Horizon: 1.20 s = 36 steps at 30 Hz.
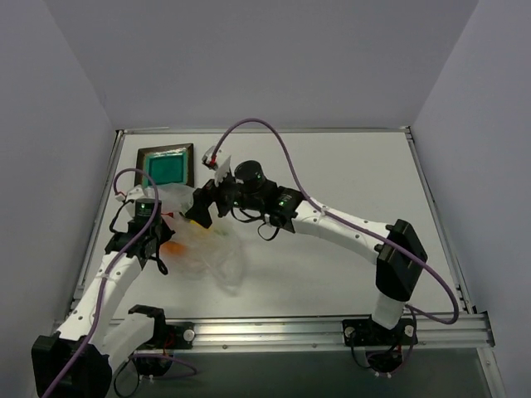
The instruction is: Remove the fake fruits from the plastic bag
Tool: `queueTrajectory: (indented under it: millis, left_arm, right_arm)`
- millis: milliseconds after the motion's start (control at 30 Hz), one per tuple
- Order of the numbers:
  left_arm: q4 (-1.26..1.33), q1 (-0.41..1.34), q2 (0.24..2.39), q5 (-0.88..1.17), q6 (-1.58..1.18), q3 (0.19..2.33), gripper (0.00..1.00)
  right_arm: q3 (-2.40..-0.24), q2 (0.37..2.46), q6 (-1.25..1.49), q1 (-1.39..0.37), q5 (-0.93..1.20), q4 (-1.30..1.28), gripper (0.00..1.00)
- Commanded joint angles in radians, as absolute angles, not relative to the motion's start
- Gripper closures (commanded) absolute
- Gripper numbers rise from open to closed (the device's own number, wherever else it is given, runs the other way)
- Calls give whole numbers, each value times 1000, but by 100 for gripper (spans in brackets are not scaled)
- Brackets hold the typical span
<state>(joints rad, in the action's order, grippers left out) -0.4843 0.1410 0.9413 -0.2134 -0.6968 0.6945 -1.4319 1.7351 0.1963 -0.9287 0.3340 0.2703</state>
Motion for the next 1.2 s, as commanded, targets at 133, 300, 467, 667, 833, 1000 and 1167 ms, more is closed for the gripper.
queueTrajectory:
  millis: [133, 300, 467, 667, 833, 1000, 1167]
  left_arm:
    - [-564, 158, 865, -187, -726, 693, 98]
    - [-606, 164, 824, -160, -745, 670, 98]
    - [-669, 176, 767, -118, -779, 631, 98]
    - [-773, 265, 718, -71, -871, 644, 98]
    - [-885, 377, 666, -55, -968, 675, 98]
    - [-999, 403, 620, -6, -976, 684, 98]
    - [-977, 405, 658, -72, -895, 787, 55]
  right_arm:
    - [-1597, 1928, 144, -945, 321, 250, 8]
    - [-1784, 2127, 212, -893, 353, 244, 38]
    - [-1971, 2305, 293, -854, 236, 244, 97]
    - [-2229, 2575, 380, -835, 166, 244, 100]
    - [-2338, 2698, 405, -839, 130, 252, 100]
    - [-2320, 2715, 385, -838, 135, 258, 100]
    - [-2237, 2662, 385, -842, 172, 320, 100]
